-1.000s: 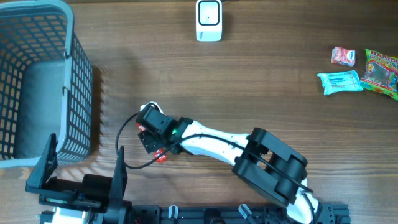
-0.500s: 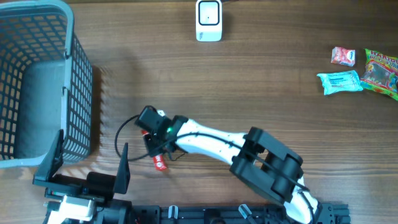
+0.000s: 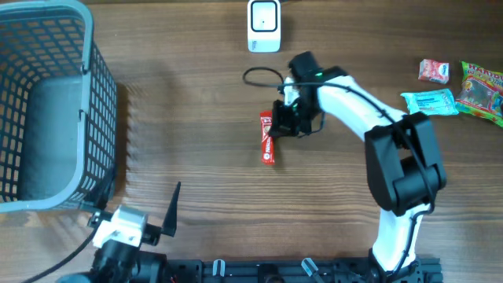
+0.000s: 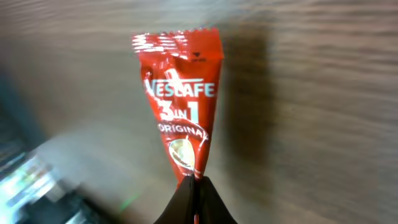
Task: Scan the item barcode
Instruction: 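Lift the Nescafé stick and carry it toward the white scanner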
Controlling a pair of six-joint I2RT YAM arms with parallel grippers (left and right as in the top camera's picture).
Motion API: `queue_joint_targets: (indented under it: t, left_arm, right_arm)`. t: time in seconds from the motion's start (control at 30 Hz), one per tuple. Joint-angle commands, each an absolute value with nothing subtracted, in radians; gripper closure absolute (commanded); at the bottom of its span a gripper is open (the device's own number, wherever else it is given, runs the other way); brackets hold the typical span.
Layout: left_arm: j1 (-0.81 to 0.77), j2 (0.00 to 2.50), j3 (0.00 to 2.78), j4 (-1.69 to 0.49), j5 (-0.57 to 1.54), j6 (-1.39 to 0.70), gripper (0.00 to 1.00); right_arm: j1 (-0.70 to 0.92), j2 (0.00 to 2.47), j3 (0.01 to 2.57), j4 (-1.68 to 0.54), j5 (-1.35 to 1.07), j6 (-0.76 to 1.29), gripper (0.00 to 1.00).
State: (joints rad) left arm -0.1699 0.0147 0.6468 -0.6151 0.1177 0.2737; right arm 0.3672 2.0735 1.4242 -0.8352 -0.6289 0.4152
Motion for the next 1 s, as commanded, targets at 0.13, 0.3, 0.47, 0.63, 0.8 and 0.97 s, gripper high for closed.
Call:
queue_joint_targets:
  t: [0.13,0.3,0.47,0.63,0.8,0.97]
  left_arm:
    - [-0.166,0.010,0.516,-0.649,0.123,0.144,0.00]
    - [-0.166,0.010,0.459,-0.646,0.172,0.141,0.00]
    - [-0.166,0.010,0.447,-0.633,0.174,0.172,0.00]
    - [-0.166,0.010,0.323,-0.565,0.175,0.171,0.00]
    - [-0.166,0.010,0.210,-0.411,0.174,0.153,0.00]
    - [-0.166,0.010,0.146,-0.381,0.081,0.030,0.00]
  right_arm:
    - [0.324,2.040,1.414,-0.861,-0.731,0.296,0.95]
    - [0.324,2.040,1.414,-0.884,-0.576,0.293,0.04]
    - [0.324,2.030,1.414,-0.891,-0.469,0.296,0.01]
    - [0.330,2.013,1.414,-0.913,-0.390,0.344,0.00]
    - [0.340,1.993,1.414,-0.983,-0.319,0.345,0.01]
    - [0.385,1.903,1.414,-0.981,-0.239,0.403,0.00]
